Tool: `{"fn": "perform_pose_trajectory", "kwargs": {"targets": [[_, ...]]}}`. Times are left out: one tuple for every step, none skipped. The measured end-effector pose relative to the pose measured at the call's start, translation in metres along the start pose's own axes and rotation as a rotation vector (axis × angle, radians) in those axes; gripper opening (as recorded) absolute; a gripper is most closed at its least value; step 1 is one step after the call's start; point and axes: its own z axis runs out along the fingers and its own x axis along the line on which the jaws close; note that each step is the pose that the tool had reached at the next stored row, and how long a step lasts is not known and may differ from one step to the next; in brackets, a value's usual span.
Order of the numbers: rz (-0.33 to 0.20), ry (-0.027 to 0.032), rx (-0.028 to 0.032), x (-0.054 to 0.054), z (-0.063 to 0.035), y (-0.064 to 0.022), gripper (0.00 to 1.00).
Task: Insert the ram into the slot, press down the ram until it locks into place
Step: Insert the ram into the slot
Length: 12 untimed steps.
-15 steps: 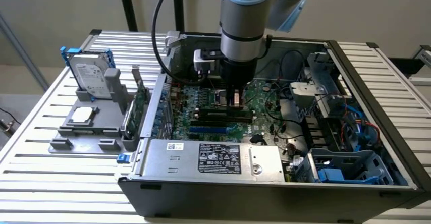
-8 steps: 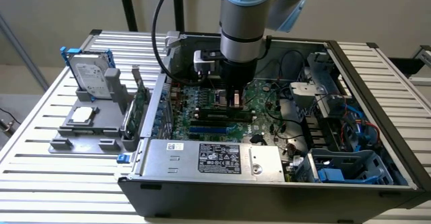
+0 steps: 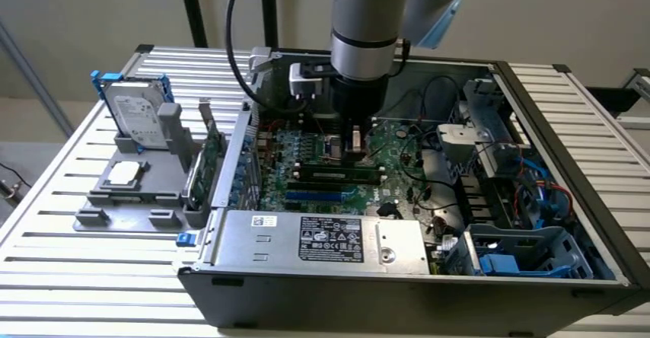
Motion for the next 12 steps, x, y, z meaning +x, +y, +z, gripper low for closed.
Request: {"fn": "perform_pose_trajectory", "kwargs": {"targets": [[0.0,-0.0001,-0.0003,0.0,-0.0027,0.0009,0.22],[0.0,0.0,-0.0008,0.0,-0.0046,0.0018,0.22],[0.0,0.0001,-0.0011,0.0,-0.0059,0.0028,0.22],[0.0,-0.0001,-0.001,0.0,-0.0065,0.003,0.2],[0.0,-0.0003,-0.0009,0.0,-0.0064,0.003,0.2],[0.0,-0.0003,-0.0009,0.0,-0.0064,0.003,0.13],[0.0,-0.0003,-0.0009,0.0,-0.0064,0.003,0.11],[0.0,-0.0003,-0.0009,0.0,-0.0064,0.003,0.11],[0.0,-0.0002,-0.001,0.0,-0.0065,0.003,0.11],[0.0,-0.0002,-0.001,0.0,-0.0065,0.0031,0.11],[0.0,-0.0001,-0.001,0.0,-0.0065,0.0031,0.11],[0.0,-0.0002,-0.001,0.0,-0.0065,0.003,0.11]]}}
